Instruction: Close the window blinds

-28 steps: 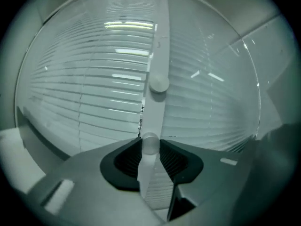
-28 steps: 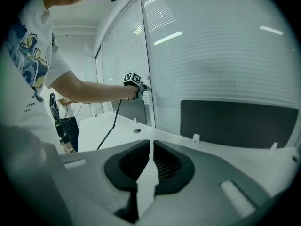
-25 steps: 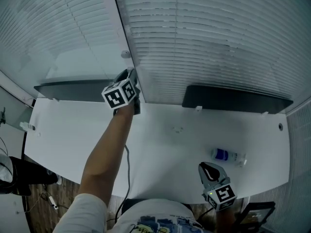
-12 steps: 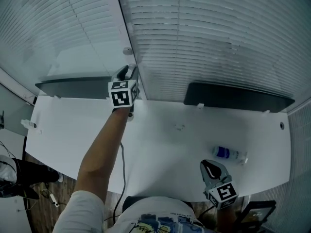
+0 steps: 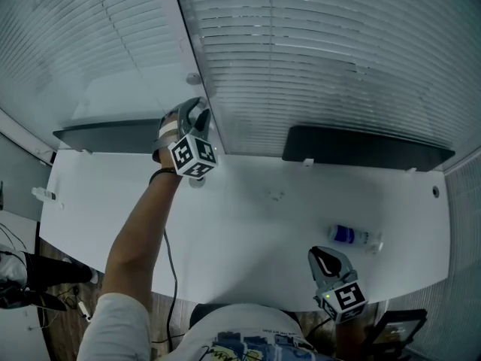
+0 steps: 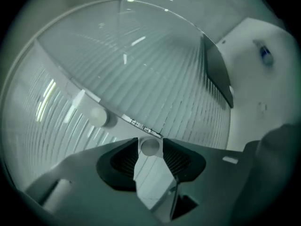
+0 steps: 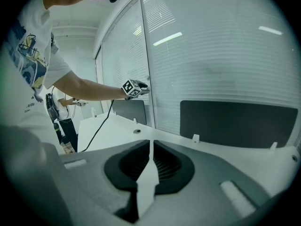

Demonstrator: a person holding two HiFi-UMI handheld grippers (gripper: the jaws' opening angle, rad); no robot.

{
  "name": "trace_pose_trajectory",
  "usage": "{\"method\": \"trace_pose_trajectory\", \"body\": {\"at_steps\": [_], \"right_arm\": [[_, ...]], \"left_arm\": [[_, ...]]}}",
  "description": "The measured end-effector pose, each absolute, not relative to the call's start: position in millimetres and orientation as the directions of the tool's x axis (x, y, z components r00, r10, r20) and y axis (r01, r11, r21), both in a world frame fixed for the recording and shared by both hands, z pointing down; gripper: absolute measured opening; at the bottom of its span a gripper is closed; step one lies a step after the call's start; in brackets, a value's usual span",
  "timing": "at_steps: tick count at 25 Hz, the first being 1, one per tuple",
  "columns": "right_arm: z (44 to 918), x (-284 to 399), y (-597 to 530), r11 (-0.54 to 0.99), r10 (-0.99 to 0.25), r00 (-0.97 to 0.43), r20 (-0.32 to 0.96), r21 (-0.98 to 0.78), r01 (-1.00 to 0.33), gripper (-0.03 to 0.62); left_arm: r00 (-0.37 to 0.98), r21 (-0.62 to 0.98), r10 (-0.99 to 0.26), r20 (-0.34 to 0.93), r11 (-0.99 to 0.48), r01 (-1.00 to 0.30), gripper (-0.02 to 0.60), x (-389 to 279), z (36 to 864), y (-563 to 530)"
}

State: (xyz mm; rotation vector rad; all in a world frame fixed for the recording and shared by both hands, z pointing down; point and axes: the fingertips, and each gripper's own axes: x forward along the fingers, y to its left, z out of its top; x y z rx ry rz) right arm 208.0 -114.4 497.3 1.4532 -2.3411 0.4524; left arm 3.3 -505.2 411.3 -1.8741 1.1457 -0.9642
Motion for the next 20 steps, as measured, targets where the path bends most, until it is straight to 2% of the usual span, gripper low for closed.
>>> {"method": "trace_pose_trajectory", "body": {"at_steps": [4, 8, 12, 20], "right_arm": [[497.7, 207.3, -114.3, 0.424, -0.789, -0.415, 0.453, -0.087, -0.901, 0.014], [498.6, 208.9, -113.3, 0.422, -0.789, -0.413, 0.454, -0.087, -0.902, 0.014], [498.5, 207.8, -113.3, 0.421, -0.788, -0.413, 0.456, -0.090, -0.903, 0.014], [500.6, 210.2, -113.0, 0.415, -0.792, -0.408, 0.454, -0.090, -0.906, 0.014]], "left_arm": [[0.311, -0.932, -0.916, 0.253, -0.317, -0.176, 0.169, 6.8, 418.5, -506.7], [0.294, -0.941, -0.924, 0.244, -0.298, -0.157, 0.133, 4.5, 418.0, -511.0], [0.298, -0.908, -0.923, 0.242, -0.324, -0.267, 0.130, 2.7, 416.6, -511.9], [0.306, -0.649, -0.925, 0.224, -0.376, -0.661, 0.129, -3.4, 410.0, -513.5]]}}
